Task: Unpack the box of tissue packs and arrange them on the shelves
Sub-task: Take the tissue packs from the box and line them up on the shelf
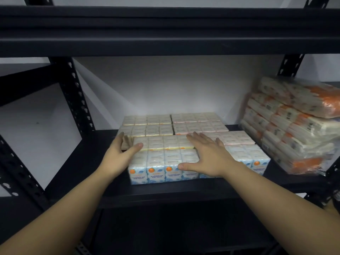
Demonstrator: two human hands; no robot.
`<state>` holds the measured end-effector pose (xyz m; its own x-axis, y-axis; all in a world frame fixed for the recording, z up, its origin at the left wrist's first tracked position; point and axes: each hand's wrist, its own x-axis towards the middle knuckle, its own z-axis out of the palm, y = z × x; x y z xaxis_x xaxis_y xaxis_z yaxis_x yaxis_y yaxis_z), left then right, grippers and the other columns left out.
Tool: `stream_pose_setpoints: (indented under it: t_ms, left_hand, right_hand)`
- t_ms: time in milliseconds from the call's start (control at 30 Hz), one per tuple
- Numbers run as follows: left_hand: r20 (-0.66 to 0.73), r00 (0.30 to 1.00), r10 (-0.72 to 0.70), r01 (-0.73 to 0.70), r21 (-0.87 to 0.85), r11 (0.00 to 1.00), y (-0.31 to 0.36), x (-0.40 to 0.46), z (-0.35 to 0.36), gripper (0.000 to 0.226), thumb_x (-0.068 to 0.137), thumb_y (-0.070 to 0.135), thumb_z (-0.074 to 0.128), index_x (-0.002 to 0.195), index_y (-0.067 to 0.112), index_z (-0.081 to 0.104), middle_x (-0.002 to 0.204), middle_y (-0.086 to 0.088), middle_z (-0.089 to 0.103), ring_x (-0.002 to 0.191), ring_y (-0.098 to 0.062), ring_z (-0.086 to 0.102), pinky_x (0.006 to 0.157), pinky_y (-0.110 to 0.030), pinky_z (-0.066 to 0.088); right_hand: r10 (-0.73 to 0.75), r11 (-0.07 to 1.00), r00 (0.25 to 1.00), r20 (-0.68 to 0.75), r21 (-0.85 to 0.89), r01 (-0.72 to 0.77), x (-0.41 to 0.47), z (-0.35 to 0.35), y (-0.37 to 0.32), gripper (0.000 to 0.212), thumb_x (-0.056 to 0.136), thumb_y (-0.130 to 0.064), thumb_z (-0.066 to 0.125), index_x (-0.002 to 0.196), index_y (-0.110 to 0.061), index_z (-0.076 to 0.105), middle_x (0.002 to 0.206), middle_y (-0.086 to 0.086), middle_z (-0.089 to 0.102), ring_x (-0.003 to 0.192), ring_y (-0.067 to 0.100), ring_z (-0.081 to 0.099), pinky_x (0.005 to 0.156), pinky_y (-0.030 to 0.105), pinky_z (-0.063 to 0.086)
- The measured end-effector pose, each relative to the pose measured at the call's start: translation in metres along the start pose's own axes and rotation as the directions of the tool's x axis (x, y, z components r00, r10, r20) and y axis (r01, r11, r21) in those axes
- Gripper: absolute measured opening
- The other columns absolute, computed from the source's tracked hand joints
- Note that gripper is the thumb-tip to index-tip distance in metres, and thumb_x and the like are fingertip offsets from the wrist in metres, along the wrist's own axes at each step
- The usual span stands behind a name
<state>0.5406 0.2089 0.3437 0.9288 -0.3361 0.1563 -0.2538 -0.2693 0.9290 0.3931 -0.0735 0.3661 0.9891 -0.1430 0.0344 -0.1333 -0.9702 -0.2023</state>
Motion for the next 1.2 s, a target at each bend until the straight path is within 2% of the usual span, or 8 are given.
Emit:
stream_pose_setpoints:
  t_ms: [67,267,333,400,467,567,767,1200]
  left_hand:
    - [-0.045,0.999,0.021,-0.018,0.051,0.999,0.001,0.009,-0.014,0.096,0.078,0.064,0.078,0.157,0.03,0.036,0.149,0.01,0.054,0.135,-0.017,0.053,0.106,-0.04,0.046]
    - [-0.037,0.998,-0.043,0.045,0.072,0.996,0.002,0.045,-0.029,0.098,0.089,0.052,0.073,0.165,0.021,0.018,0.165,-0.006,0.035,0.147,-0.027,0.04,0.115,-0.043,0.034]
    - [0.024,0.999,-0.042,0.04,0.061,0.997,0.003,0.054,-0.025,0.089,0.092,0.043,0.073,0.162,0.015,0.025,0.156,0.0,0.047,0.132,-0.02,0.052,0.106,-0.036,0.04]
    - [0.076,0.995,-0.06,0.056,0.045,0.997,0.005,0.063,-0.02,0.07,0.094,0.033,0.074,0.152,0.018,0.039,0.125,0.015,0.059,0.103,-0.007,0.059,0.091,-0.026,0.044]
    - [0.128,0.988,-0.085,0.078,0.054,0.995,0.003,0.073,-0.02,0.047,0.091,0.034,0.077,0.129,0.027,0.049,0.11,0.019,0.065,0.088,-0.002,0.066,0.079,-0.022,0.052]
    - [0.177,0.979,-0.105,0.098,0.048,0.994,-0.001,0.092,-0.025,0.049,0.085,0.042,0.081,0.127,0.027,0.06,0.115,0.006,0.075,0.095,-0.009,0.075,0.088,-0.035,0.06]
    - [0.257,0.96,-0.112,0.082,0.126,0.989,-0.004,0.123,-0.03,0.053,0.085,0.046,0.08,0.13,0.031,0.058,0.116,0.008,0.075,0.1,-0.012,0.074,0.084,-0.034,0.058]
    - [0.137,0.983,-0.124,0.135,-0.076,0.988,-0.005,0.128,-0.002,0.029,0.097,0.046,0.064,0.119,0.027,0.061,0.111,-0.001,0.075,0.09,-0.017,0.077,0.078,-0.038,0.058]
  right_hand:
    - [0.001,1.0,1.0,0.021,0.017,-0.001,0.007,-0.002,-0.012,0.129,0.062,-0.105,0.038,0.166,-0.036,0.003,0.175,-0.005,0.0,0.161,0.017,0.0,0.127,0.061,0.003]
    - [0.058,0.996,0.994,0.097,0.063,-0.064,0.043,0.003,-0.052,0.131,0.063,-0.107,0.029,0.166,-0.031,0.0,0.175,-0.003,-0.006,0.16,0.02,-0.008,0.126,0.062,-0.002]
    - [0.111,0.992,0.987,0.113,0.044,-0.117,0.052,0.005,-0.059,0.13,0.064,-0.108,0.025,0.166,-0.031,-0.001,0.174,-0.001,-0.009,0.16,0.022,-0.011,0.125,0.064,-0.003]
    - [0.147,0.989,0.98,0.132,0.013,-0.15,0.056,0.006,-0.061,0.128,0.065,-0.107,0.023,0.166,-0.033,-0.001,0.174,0.0,-0.011,0.16,0.023,-0.013,0.124,0.065,-0.005]
    - [0.155,0.988,0.976,0.152,-0.009,-0.155,0.058,0.005,-0.059,0.125,0.065,-0.107,0.022,0.165,-0.036,-0.002,0.174,-0.001,-0.012,0.159,0.023,-0.015,0.123,0.066,-0.007]
    - [0.164,0.986,0.973,0.164,-0.019,-0.163,0.058,0.003,-0.052,0.121,0.068,-0.105,0.023,0.165,-0.038,-0.003,0.174,-0.002,-0.012,0.159,0.023,-0.016,0.123,0.066,-0.008]
    - [0.179,0.984,0.969,0.171,-0.013,-0.179,0.058,-0.006,-0.027,0.125,0.065,-0.107,0.028,0.165,-0.039,-0.003,0.173,-0.006,-0.014,0.159,0.02,-0.017,0.124,0.063,-0.01]
    - [0.18,0.983,0.975,0.127,0.023,-0.184,0.057,0.004,-0.017,0.13,0.062,-0.109,0.027,0.166,-0.036,-0.002,0.172,-0.009,-0.015,0.158,0.016,-0.018,0.125,0.061,-0.01]
